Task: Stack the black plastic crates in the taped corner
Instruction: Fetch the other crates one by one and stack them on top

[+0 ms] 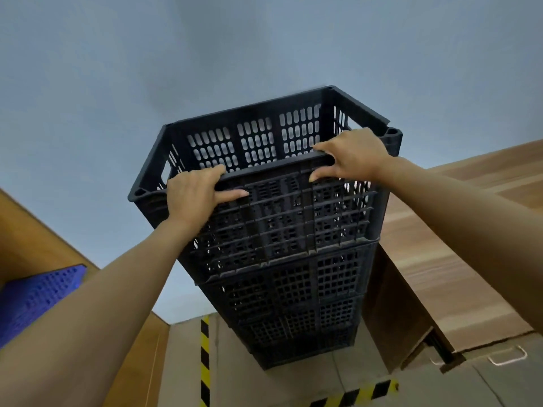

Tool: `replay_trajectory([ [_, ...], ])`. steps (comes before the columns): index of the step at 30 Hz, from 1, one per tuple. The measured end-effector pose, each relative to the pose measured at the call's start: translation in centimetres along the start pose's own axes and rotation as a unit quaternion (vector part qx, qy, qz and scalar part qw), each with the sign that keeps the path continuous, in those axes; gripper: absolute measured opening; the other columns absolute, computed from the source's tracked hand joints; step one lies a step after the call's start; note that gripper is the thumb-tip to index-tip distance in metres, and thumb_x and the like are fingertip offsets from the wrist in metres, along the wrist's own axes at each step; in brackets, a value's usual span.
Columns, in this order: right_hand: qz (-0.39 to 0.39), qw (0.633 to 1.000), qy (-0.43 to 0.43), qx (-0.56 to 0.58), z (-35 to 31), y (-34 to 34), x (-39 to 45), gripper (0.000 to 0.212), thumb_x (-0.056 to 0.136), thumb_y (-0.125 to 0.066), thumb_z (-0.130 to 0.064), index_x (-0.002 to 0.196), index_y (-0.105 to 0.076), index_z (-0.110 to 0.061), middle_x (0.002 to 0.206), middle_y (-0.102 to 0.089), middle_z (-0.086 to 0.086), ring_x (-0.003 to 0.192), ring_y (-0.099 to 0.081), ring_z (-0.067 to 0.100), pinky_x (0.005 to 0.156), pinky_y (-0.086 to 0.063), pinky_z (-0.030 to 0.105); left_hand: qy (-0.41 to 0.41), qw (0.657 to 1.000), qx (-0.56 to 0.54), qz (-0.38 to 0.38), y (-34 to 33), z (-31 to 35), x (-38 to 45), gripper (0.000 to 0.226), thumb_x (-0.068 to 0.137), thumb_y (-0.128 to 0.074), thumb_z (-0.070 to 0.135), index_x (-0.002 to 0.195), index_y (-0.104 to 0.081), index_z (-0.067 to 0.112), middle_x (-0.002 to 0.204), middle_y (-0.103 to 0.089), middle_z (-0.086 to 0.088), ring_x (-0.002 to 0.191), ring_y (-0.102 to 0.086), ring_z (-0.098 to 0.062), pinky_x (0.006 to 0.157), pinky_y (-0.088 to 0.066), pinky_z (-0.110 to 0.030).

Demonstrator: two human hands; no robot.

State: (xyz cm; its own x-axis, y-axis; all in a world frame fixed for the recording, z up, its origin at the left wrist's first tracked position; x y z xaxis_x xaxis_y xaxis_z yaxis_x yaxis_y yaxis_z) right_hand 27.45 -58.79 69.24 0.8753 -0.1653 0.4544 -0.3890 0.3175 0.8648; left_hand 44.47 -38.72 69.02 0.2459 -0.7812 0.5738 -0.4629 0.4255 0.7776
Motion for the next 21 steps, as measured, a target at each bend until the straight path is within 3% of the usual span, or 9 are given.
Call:
replay_trajectory([
  [2, -0.004, 1.0, -0.001, -0.002, 1.2, -0.4, 0.6, 0.065, 0.075, -0.047, -0.081, 0.1, -0.065, -0.023, 0.075, -0.069, 0.001, 0.071, -0.067, 0.026, 0.051, -0.029, 0.024, 0.006, 1.0, 0.011, -0.004, -0.7, 0.5, 0.9, 0.065, 0.071, -0.044, 0.082, 0.072, -0.055, 0.017, 0.047, -0.046, 0.005, 0.042, -0.046, -0.015, 0.04, -0.028, -0.021],
  [5, -0.007, 1.0, 0.002, -0.007, 1.9, -0.6, 1.1, 0.065, 0.075, -0.046, -0.081, 0.092, -0.064, -0.02, 0.069, -0.066, 0.001, 0.065, -0.063, 0.025, 0.046, -0.018, 0.02, 0.008, 1.0, 0.022, -0.004, -1.5, 0.4, 1.7, 0.069, 0.071, -0.038, 0.084, 0.077, -0.059, 0.019, 0.05, -0.053, 0.003, 0.044, -0.051, -0.016, 0.042, -0.039, -0.025],
  [8, -0.017, 1.0, -0.003, -0.007, 1.8, -0.8, 1.1, 0.062, 0.076, -0.049, -0.078, 0.09, -0.063, -0.019, 0.066, -0.063, 0.001, 0.059, -0.057, 0.024, 0.046, -0.015, 0.019, -0.004, 1.0, 0.024, -0.005, -1.6, 0.1, 1.9, 0.071, 0.071, -0.033, 0.085, 0.08, -0.06, 0.02, 0.05, -0.052, 0.005, 0.043, -0.05, -0.015, 0.041, -0.039, -0.024],
  [11, -0.019, 1.0, -0.022, -0.005, 1.6, -0.9, 1.2, 0.063, 0.076, -0.05, -0.078, 0.091, -0.064, -0.019, 0.061, -0.055, -0.001, 0.057, -0.052, 0.023, 0.048, -0.022, 0.022, -0.021, 0.999, 0.025, -0.005, -1.4, -0.1, 2.0, 0.068, 0.072, -0.035, 0.083, 0.079, -0.059, 0.02, 0.047, -0.046, 0.006, 0.04, -0.047, -0.015, 0.04, -0.036, -0.022],
  [15, -0.017, 0.999, -0.043, 0.002, 1.1, -1.1, 1.2, 0.066, 0.075, -0.051, -0.078, 0.096, -0.065, -0.018, 0.065, -0.057, 0.0, 0.067, -0.062, 0.029, 0.059, -0.034, 0.029, -0.031, 0.999, 0.026, -0.004, -1.1, -0.7, 2.1, 0.063, 0.072, -0.045, 0.079, 0.074, -0.06, 0.018, 0.044, -0.038, 0.006, 0.037, -0.041, -0.014, 0.04, -0.026, -0.017],
  [21, -0.012, 0.998, -0.054, -0.015, 0.2, -1.4, 0.9, 0.07, 0.075, -0.05, -0.078, 0.103, -0.066, -0.016, 0.065, -0.057, 0.002, 0.068, -0.064, 0.03, 0.058, -0.031, 0.028, -0.044, 0.999, 0.028, -0.009, -1.3, -1.4, 1.7, 0.064, 0.071, -0.048, 0.079, 0.079, -0.062, 0.017, 0.045, -0.04, 0.005, 0.038, -0.041, -0.014, 0.04, -0.032, -0.021],
])
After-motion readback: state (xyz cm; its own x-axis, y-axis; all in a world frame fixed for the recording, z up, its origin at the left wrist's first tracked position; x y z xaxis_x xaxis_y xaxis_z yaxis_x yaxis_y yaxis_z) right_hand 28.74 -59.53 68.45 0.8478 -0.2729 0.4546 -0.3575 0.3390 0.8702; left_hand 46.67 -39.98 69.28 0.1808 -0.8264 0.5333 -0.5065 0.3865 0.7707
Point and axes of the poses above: each hand's wrist, its own x-axis towards the middle knuckle, its own y-axis out of the back of the hand, z = x × y, the point moved 6 cm from there along x, towards the middle knuckle
